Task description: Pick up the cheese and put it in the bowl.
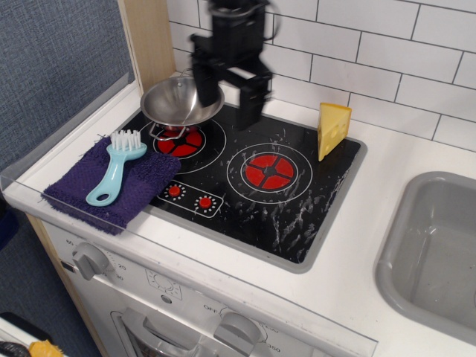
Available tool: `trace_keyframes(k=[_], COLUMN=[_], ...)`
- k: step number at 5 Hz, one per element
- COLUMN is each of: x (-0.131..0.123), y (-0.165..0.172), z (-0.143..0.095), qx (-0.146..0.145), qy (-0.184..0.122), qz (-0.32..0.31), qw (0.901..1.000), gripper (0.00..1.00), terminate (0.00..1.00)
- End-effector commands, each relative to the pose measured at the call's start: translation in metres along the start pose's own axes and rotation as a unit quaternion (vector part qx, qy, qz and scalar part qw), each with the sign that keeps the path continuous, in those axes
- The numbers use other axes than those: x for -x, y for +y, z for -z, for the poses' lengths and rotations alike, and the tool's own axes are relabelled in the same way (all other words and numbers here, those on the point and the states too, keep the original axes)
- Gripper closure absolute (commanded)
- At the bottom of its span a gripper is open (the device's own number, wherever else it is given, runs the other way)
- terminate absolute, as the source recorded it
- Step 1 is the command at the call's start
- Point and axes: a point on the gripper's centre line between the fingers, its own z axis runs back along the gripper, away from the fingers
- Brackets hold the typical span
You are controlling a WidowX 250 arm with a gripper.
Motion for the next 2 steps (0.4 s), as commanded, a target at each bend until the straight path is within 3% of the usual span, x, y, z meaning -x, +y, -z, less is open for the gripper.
trace_keyframes(k=[1, 2], x=[-0.06, -0.084], y=[-0.041, -0.053], z=[-0.028, -0.022], qx=[0.03, 0.03], qy=[-0.068, -0.063], qz=[-0.011, -0.049], qw=[0.9972, 0.9963], gripper=[0.0, 0.0], terminate=[0.0, 0.0])
